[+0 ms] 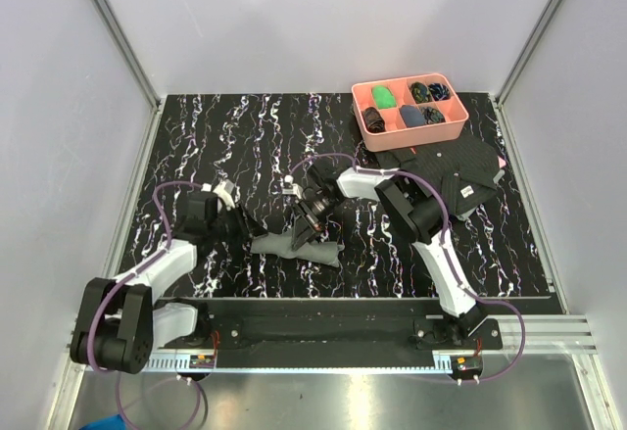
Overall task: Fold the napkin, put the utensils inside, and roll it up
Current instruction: Roll the napkin with the utensil
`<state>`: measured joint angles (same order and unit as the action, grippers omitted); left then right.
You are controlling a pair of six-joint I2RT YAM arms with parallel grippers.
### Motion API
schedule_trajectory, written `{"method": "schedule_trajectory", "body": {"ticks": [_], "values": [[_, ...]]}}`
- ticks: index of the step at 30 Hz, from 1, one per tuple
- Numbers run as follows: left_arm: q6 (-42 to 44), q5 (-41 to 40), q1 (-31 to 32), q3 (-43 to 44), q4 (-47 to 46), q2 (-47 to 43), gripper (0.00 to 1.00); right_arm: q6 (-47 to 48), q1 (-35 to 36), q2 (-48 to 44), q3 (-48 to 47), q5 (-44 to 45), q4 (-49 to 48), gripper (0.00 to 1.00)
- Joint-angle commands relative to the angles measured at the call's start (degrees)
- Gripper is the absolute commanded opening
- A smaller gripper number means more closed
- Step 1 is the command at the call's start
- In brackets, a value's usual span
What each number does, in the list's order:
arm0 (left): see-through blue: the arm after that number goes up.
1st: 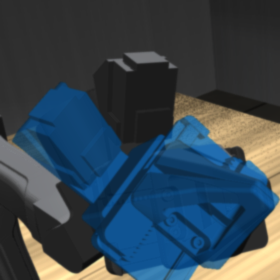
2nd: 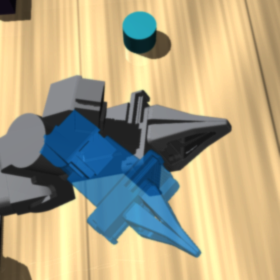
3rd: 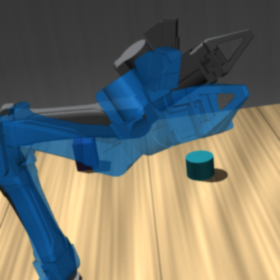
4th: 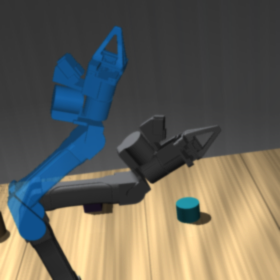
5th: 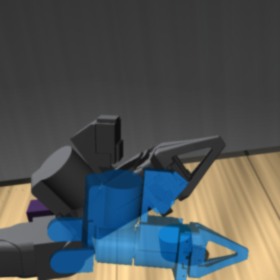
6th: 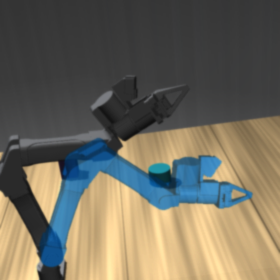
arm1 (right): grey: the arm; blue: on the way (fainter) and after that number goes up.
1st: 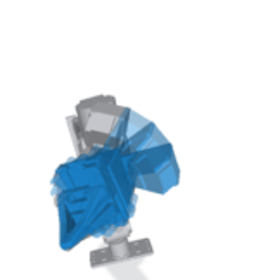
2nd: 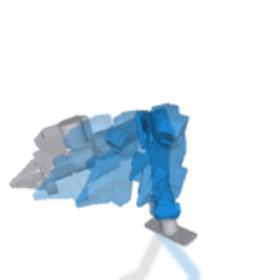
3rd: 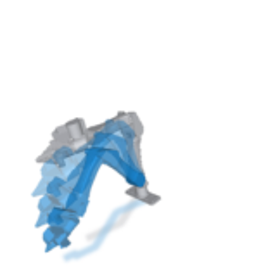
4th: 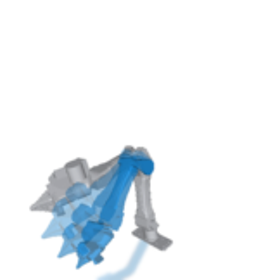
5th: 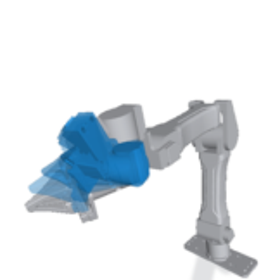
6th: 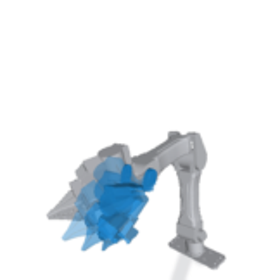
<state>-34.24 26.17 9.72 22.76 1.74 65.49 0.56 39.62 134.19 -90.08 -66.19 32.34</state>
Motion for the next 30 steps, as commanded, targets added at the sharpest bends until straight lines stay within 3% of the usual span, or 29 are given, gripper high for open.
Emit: {"method": "schedule_trajectory", "body": {"ticks": [1,4,7,11,17,22,27,30], "values": [[0.5,2.2,0.5,0.1,-4.3,1.7,0.28,0.5,-1.1,3.9,-1.3,1.3,1.5,0.29],[0.3,1.7,0.5,1.1,-3.7,3.9,0.12,0.5,-1.7,3.8,-1.8,0.8,1.6,0.33],[0.0,-0.5,0.5,3.2,-0.3,7.0,0.0,0.5,-2.1,2.1,-2.1,1.2,1.5,0.43],[0.5,-1.4,0.4,5.4,2.5,10.6,0.0,0.4,-2.3,-2.0,-3.0,6.1,1.5,0.57],[0.7,-0.2,0.4,6.7,3.0,13.8,0.0,0.7,-2.2,-10.1,-2.5,15.9,0.3,0.65],[1.1,0.5,0.4,8.1,4.2,16.4,0.0,0.8,-1.6,-16.8,0.8,20.5,-4.4,0.66],[1.6,1.2,0.4,9.9,5.6,19.3,0.0,3.7,3.1,-25.3,10.7,34.9,-11.1,0.68],[1.7,2.2,0.4,10.3,5.6,20.5,0.0,5.3,9.6,-29.3,17.5,43.4,-17.5,0.67]]}}
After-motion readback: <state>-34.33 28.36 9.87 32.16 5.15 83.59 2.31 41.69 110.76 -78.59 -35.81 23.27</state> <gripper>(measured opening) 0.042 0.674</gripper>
